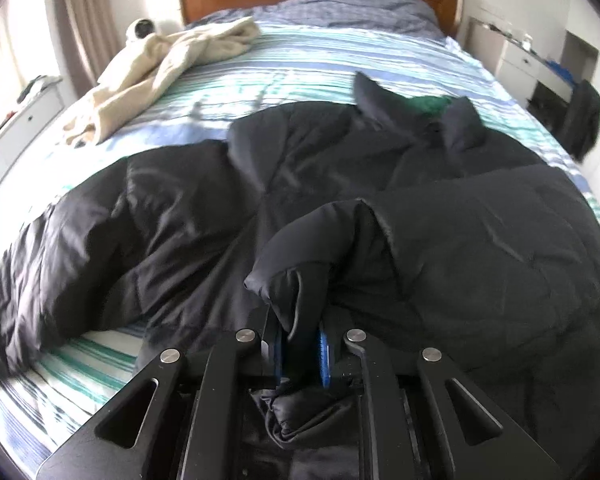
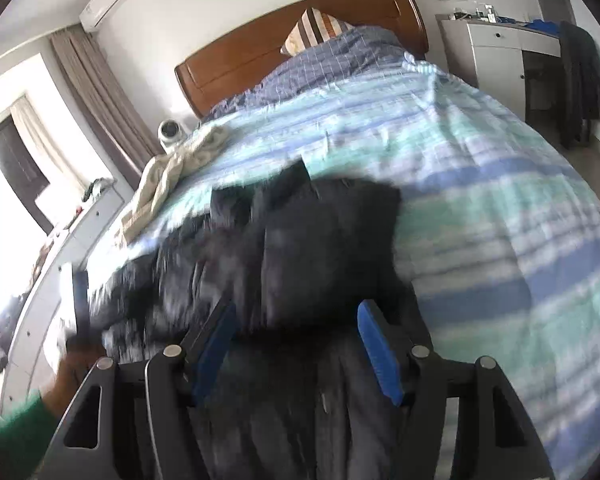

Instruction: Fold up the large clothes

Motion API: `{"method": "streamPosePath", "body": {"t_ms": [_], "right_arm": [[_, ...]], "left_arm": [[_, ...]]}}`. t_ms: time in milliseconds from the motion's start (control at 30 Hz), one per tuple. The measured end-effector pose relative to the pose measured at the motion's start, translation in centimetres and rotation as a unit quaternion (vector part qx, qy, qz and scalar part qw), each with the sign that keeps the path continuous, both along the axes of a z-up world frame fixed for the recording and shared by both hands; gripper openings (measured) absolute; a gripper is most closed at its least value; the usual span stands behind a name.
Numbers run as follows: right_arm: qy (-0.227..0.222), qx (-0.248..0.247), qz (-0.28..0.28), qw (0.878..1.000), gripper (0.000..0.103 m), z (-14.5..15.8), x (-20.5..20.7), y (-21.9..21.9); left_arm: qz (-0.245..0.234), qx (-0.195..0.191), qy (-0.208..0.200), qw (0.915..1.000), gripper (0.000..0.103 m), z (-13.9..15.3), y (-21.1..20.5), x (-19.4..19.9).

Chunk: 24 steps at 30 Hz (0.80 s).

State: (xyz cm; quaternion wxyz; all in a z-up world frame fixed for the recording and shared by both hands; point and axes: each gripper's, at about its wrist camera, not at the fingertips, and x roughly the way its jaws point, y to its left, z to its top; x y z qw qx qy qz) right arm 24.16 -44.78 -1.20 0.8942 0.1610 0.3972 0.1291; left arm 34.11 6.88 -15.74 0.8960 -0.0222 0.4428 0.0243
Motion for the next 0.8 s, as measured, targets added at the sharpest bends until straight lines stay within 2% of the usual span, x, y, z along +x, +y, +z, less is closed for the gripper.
{"method": "streamPosePath", "body": {"t_ms": [67,167,267,367,400,467,533,633,700,800], "right_arm": [[-0.006,0.002,-0.012,1.000,0.065,0.3,3.6,0.5],[-0.005,-0.026,0.002,1.000,0.065,-1.4,8.0,2.4],[0.045,-0.056,0.009,0.997,0.065,-6.4,10.9,4.1],[0.154,-0.083,0.018,0.985,0.063,-14.0,11.9,5.0],[0.159,-0.084,0.020,0.984,0.063,-15.4,11.7,5.0],[0.144,-0.105,0.020,0.984,0.063,-15.7,11.2,5.5],[0.158,-0.124,0.026,0.979,0.063,-15.4,11.5,6.1],[0.185,-0.122,0.035,0.974,0.063,-13.7,12.6,5.7],[0.136,-0.110,0.025,0.984,0.063,-10.6,13.1,5.1],[0.089,-0.094,0.007,0.992,0.063,-7.9,14.4,4.6]], "left_arm": [[0.016,-0.007,-0.005,0.9998,0.012,0.0,0.7,0.1],[0.019,-0.009,-0.006,0.9998,0.013,-0.5,0.7,0.6],[0.013,0.004,-0.007,0.9999,0.014,-1.6,0.4,0.6],[0.012,-0.009,-0.008,0.9999,0.019,-2.5,0.6,0.5],[0.010,-0.017,-0.011,0.9998,0.020,-2.7,0.8,0.5],[0.010,-0.023,-0.013,0.9996,0.020,-3.0,0.9,0.5],[0.010,-0.028,-0.012,0.9995,0.021,-3.2,1.1,0.5],[0.012,-0.033,-0.011,0.9993,0.021,-3.7,1.2,0.5],[0.012,-0.032,-0.013,0.9993,0.021,-3.8,1.1,0.4],[0.013,-0.031,-0.016,0.9993,0.021,-3.9,1.0,0.4]]}}
